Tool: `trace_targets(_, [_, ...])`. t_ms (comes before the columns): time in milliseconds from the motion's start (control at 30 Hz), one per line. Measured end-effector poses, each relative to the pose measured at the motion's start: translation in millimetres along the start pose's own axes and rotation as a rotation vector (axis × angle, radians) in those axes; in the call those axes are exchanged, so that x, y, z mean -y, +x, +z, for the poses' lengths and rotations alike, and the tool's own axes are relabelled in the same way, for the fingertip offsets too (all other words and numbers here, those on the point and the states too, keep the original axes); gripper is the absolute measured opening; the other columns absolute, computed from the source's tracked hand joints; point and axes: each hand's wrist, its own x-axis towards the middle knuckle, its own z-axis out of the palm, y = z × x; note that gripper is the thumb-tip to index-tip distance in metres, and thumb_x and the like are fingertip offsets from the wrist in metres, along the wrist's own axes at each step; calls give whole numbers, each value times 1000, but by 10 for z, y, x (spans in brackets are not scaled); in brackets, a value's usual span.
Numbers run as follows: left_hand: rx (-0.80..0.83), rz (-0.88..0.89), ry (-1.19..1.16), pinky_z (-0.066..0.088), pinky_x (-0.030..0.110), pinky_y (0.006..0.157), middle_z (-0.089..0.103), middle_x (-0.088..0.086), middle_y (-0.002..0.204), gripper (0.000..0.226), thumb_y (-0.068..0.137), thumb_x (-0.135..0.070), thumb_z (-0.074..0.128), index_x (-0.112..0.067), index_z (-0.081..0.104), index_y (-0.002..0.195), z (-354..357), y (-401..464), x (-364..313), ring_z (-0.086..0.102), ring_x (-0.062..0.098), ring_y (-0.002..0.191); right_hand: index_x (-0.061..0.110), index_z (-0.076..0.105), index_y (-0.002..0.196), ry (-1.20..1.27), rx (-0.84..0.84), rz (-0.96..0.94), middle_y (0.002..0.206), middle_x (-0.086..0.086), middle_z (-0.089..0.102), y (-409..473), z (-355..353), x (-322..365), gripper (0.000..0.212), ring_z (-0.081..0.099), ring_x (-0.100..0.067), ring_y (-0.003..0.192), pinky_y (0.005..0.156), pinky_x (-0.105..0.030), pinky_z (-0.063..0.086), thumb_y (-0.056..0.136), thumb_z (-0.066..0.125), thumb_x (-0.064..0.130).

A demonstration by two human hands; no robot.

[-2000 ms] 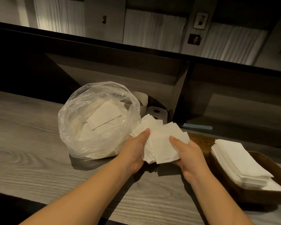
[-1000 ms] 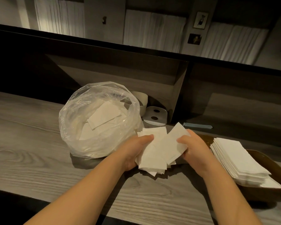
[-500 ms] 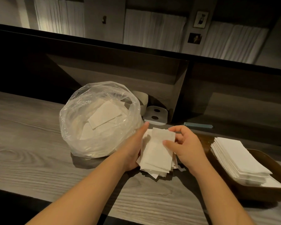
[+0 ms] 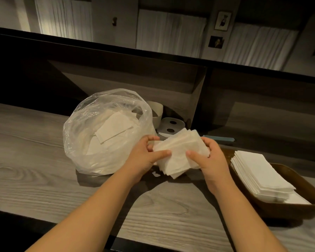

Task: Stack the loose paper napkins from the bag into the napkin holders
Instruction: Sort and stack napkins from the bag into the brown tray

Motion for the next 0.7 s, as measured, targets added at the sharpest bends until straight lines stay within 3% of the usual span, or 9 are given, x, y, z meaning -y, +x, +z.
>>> trace_targets(100, [-37, 186, 106, 58, 25, 80, 63, -11, 111, 46, 85, -21, 75, -43, 46, 113, 42, -6, 90, 64, 8, 102, 32, 44, 123, -44, 68, 43, 122, 5, 58, -18, -30, -56, 60, 59, -13, 107, 76, -27, 57, 80, 75, 4])
trace_targets(167, [70, 169, 158, 56, 23, 84, 57, -7, 125, 58, 85, -24, 75, -55, 38, 117, 50, -9, 122, 61, 9, 109, 31, 41, 128, -189, 109, 60, 126, 6, 54, -26, -39, -95, 65, 55, -13, 110, 83, -32, 56, 80, 76, 6])
trace_targets(233, [191, 165, 279, 52, 13, 82, 45, -15, 132, 75, 83, -26, 78, -61, 26, 125, 49, -39, 100, 54, 2, 112, 31, 37, 133, -312, 118, 38, 124, 9, 49, -28, -60, -116, 71, 50, -15, 117, 94, -39, 53, 79, 78, 11])
trace_targets(367, [364, 234, 363, 36, -2, 88, 24, -30, 141, 107, 78, -19, 83, -60, 6, 140, 38, -87, 76, 35, -17, 119, 45, 21, 143, -214, 286, 27, 124, 21, 40, -27, -128, -132, 103, 48, -12, 118, 99, -35, 50, 70, 86, 11])
trace_targets(433, [352, 253, 408, 33, 6, 100, 19, -25, 149, 113, 77, -21, 84, -61, -1, 140, 12, -72, 77, 31, -14, 126, 51, 14, 144, -185, 316, 33, 126, 21, 38, -12, -148, -152, 112, 49, -11, 116, 97, -31, 49, 69, 87, 13])
trace_targets(500, [310, 246, 493, 33, 14, 103, 22, -20, 148, 114, 76, -24, 85, -63, -2, 138, -14, -52, 74, 32, 0, 130, 49, 11, 146, -213, 286, 52, 130, 14, 41, 10, -155, -170, 113, 52, -12, 113, 87, -25, 52, 70, 86, 10])
trace_targets(600, [292, 232, 505, 46, 10, 88, 29, -18, 139, 113, 74, -20, 85, -68, 2, 135, -32, -27, 97, 44, 2, 120, 41, 15, 149, -318, 270, 56, 127, 11, 41, 25, -150, -185, 107, 53, -13, 109, 74, -20, 55, 74, 82, 5])
trace_targets(700, [189, 257, 465, 53, 14, 80, 36, -9, 138, 105, 77, -12, 79, -68, 10, 134, -20, -11, 122, 52, 5, 113, 34, 37, 138, -278, 176, 37, 122, 10, 50, 39, -159, -204, 76, 58, -10, 96, 63, -18, 55, 80, 78, 9])
